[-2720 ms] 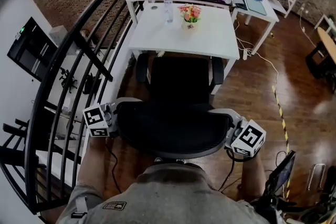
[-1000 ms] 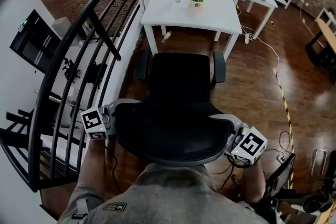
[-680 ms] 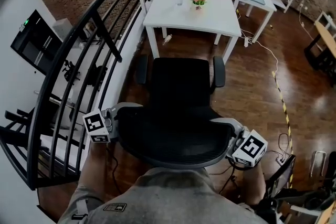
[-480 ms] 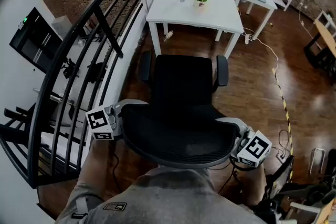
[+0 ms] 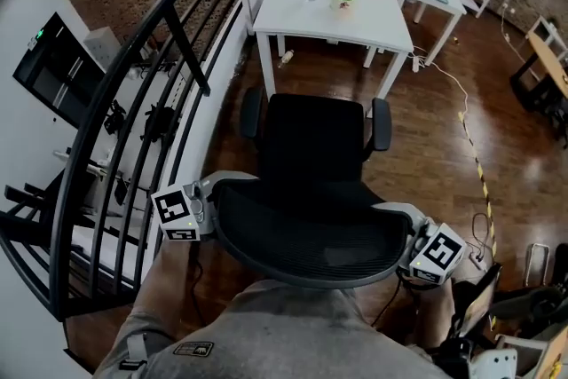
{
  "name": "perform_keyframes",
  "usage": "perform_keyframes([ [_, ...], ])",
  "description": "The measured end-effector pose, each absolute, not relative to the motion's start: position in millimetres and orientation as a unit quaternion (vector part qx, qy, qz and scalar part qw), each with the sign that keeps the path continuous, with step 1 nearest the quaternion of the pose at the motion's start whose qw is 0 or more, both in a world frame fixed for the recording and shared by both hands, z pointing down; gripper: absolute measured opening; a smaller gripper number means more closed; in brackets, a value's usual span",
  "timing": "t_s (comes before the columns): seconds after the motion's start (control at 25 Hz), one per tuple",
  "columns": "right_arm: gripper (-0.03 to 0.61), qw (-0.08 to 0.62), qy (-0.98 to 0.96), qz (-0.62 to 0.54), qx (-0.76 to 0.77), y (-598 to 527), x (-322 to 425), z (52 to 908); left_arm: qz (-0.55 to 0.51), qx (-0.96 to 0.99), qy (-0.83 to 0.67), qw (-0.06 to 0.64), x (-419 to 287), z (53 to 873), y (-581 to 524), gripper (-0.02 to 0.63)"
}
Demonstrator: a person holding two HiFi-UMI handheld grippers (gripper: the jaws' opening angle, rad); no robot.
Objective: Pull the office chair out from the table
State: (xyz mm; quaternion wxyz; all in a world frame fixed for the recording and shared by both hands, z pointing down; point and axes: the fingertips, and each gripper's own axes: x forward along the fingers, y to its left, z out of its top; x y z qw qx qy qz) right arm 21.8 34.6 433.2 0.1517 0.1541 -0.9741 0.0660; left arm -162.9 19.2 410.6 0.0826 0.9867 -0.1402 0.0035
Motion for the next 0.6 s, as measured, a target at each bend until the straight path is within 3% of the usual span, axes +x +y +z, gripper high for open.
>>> perform_keyframes([
  [0.6, 0.162, 0.144, -0.974, 0.06, 0.162, 65, 22, 431, -0.004, 0.988, -0.132, 0.074, -164, 408, 50, 0.195],
])
